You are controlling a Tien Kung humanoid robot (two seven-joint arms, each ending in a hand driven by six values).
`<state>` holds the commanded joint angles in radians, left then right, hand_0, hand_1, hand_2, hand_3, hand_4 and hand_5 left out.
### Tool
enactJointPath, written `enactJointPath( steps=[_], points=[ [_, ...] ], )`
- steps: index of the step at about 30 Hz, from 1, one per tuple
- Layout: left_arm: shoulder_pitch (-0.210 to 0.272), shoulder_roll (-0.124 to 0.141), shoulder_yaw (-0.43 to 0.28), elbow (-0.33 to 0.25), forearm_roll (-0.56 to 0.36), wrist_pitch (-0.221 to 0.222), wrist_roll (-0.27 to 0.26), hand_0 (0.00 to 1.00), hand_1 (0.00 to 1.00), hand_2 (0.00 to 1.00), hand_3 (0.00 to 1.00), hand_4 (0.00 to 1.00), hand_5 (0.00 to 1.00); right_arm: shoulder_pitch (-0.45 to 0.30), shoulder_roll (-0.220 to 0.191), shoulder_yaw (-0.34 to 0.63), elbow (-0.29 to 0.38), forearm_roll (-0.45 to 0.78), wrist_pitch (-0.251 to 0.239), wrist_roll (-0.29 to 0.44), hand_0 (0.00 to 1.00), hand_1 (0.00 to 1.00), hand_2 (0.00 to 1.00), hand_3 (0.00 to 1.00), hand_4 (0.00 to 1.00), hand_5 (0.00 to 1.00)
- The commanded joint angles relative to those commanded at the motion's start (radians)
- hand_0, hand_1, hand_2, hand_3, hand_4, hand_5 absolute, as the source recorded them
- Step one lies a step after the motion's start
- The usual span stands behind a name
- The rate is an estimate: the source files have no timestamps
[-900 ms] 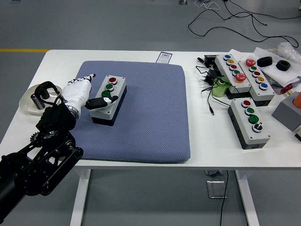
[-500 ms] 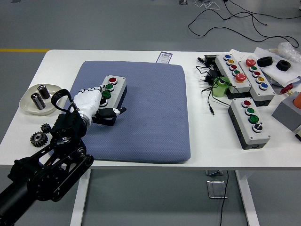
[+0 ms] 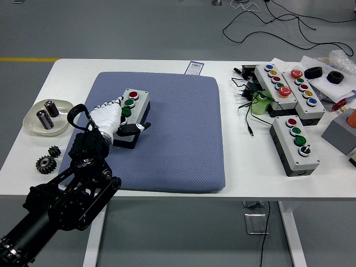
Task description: Pick up the button,place it on the desk,press the button,press the button
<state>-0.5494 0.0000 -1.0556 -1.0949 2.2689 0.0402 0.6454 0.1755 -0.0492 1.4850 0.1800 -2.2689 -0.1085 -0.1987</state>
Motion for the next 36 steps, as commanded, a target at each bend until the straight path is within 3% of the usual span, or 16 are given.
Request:
enactJointPath(
  steps=[9,19,27,28,34,35,36],
  points=[
    [-0.058,0.000,-0.048,0.130,0.000,-0.001,0.000,0.907,0.998,0.998,0.998,0.998,0.725,-0.002,-0.002,-0.004,0.000,0.000,0.000,-0.001,0.673,0.658,0.674,0.624,0.310,0.173],
    [-0.103,0.000,-0.018,0.180,0.000,-0.050,0.000,0.889,0.998,0.998,0.998,0.998,0.685,-0.008,-0.005,0.006,0.000,0.000,0.004,-0.003,0.673,0.658,0.674,0.624,0.310,0.173],
    [-0.133,0.000,-0.002,0.229,0.000,-0.059,0.000,0.874,0.998,0.998,0.998,0.998,0.688,-0.010,-0.011,0.005,0.000,0.000,0.005,-0.005,0.673,0.658,0.674,0.624,0.310,0.173],
    [-0.136,0.000,-0.002,0.233,0.000,-0.062,0.000,0.808,0.963,0.998,0.998,0.930,0.496,-0.010,-0.011,0.006,0.000,0.000,0.005,-0.005,0.673,0.658,0.674,0.624,0.310,0.173],
    [-0.147,0.000,0.004,0.252,0.000,-0.090,0.000,0.808,0.963,0.998,0.998,0.930,0.496,-0.012,-0.013,0.006,0.000,0.000,0.005,-0.008,0.673,0.658,0.674,0.624,0.310,0.173],
    [-0.149,0.000,0.006,0.255,0.000,-0.091,0.000,0.685,0.876,0.985,0.998,0.748,0.268,-0.013,-0.013,0.008,0.000,0.000,0.006,-0.008,0.673,0.658,0.674,0.624,0.310,0.173],
    [-0.150,0.000,0.007,0.257,0.000,-0.092,0.000,0.685,0.876,0.985,0.998,0.748,0.268,-0.013,-0.013,0.009,0.000,0.000,0.006,-0.008,0.673,0.658,0.674,0.624,0.310,0.173]
  ],
)
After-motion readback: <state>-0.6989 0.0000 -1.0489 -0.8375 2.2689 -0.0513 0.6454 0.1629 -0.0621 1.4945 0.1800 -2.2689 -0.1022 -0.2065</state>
